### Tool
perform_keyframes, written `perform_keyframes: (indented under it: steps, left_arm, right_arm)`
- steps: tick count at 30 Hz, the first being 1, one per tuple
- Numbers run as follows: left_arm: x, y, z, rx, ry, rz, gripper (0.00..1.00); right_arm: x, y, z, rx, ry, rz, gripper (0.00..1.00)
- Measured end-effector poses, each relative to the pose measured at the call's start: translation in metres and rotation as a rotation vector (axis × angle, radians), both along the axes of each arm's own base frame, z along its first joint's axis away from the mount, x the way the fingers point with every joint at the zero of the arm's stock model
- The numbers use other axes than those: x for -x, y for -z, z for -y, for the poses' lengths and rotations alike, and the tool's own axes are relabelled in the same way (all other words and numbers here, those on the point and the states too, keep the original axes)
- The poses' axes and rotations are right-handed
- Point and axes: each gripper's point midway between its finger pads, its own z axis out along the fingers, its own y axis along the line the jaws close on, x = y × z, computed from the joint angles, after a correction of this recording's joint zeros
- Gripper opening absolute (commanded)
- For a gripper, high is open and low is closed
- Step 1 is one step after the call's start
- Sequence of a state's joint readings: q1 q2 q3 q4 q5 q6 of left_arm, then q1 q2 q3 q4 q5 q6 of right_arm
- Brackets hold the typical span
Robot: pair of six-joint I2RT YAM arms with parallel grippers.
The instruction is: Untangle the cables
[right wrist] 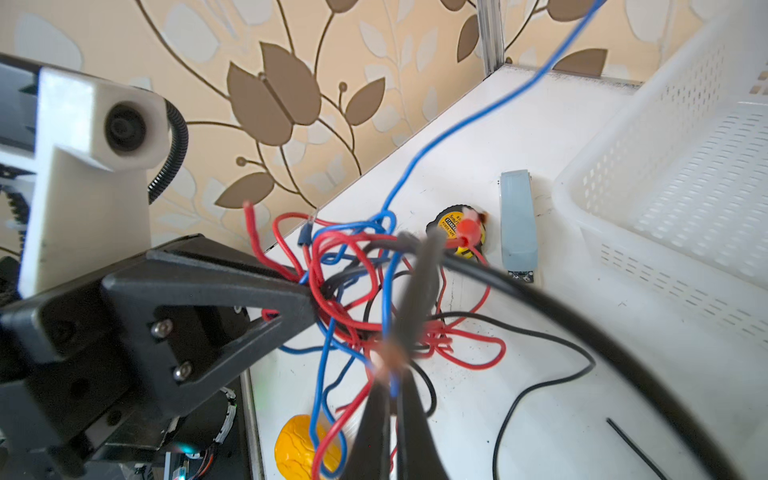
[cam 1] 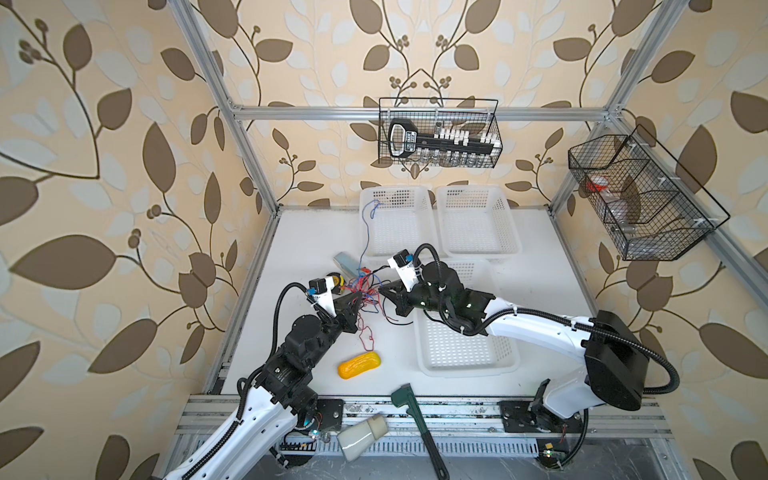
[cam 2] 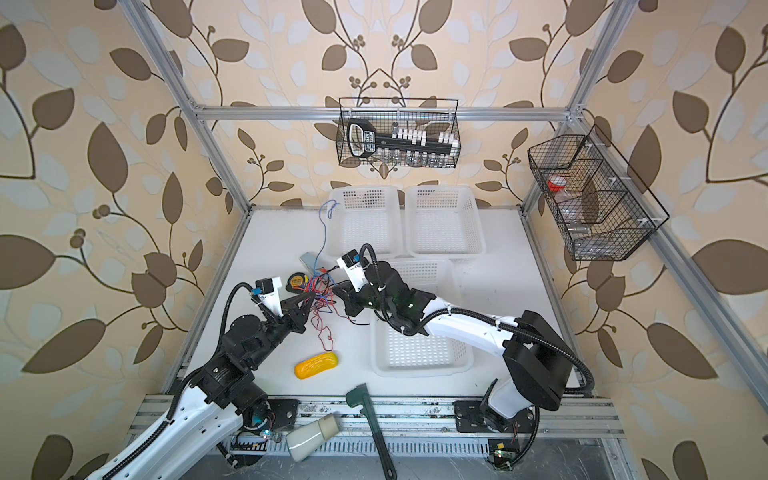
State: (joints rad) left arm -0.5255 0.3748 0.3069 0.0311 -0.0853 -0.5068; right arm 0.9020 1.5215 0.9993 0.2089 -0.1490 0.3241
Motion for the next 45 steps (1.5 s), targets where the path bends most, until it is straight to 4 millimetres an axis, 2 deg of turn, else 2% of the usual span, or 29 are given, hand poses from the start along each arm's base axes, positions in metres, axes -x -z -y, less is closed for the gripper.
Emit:
perform_keyframes:
  steps: [3,5,8,10,13,18,20,23,26,30,35,45]
  left_arm:
    - [0.006,-0.006,-0.006,0.021,-0.018,0.019,0.20]
    - [0.006,-0.003,-0.017,0.023,-0.075,0.009,0.24]
    - [0.003,-0.002,-0.044,0.020,-0.217,0.009,0.29]
    - [0.001,0.002,-0.056,0.012,-0.282,-0.003,0.32]
    - [0.000,0.005,-0.063,0.003,-0.321,-0.016,0.32]
    - [-0.003,0.014,-0.065,-0.023,-0.344,-0.047,0.38]
    - [-0.004,0.017,-0.065,-0.030,-0.344,-0.058,0.45]
    - [-0.005,0.020,-0.064,-0.032,-0.342,-0.067,0.63]
    - [-0.006,0.018,-0.062,-0.031,-0.335,-0.062,0.78]
    - [-0.006,0.010,-0.053,-0.018,-0.285,-0.032,0.91]
    - [-0.005,-0.005,-0.037,0.008,-0.195,0.026,0.92]
    - [0.003,-0.019,-0.006,0.042,-0.011,0.102,0.88]
  right_arm:
    - [0.005,0.000,0.007,0.010,-0.001,0.009,0.00]
    - [0.002,0.004,0.019,0.032,0.036,0.012,0.00]
    - [-0.021,0.019,0.058,0.107,0.174,0.008,0.00]
    - [-0.031,0.028,0.076,0.149,0.240,0.002,0.00]
    - [-0.031,0.034,0.080,0.175,0.247,0.000,0.00]
    - [-0.026,0.026,0.078,0.167,0.219,0.019,0.00]
    - [-0.023,0.023,0.076,0.164,0.196,0.028,0.00]
    - [-0.016,0.018,0.070,0.155,0.136,0.042,0.00]
    - [-0.007,0.002,0.061,0.118,0.062,0.066,0.00]
    - [0.001,-0.039,0.048,0.034,-0.016,0.118,0.00]
    - [0.003,-0.091,0.038,-0.062,-0.053,0.190,0.00]
    - [0.000,-0.138,0.034,-0.129,-0.047,0.257,0.00]
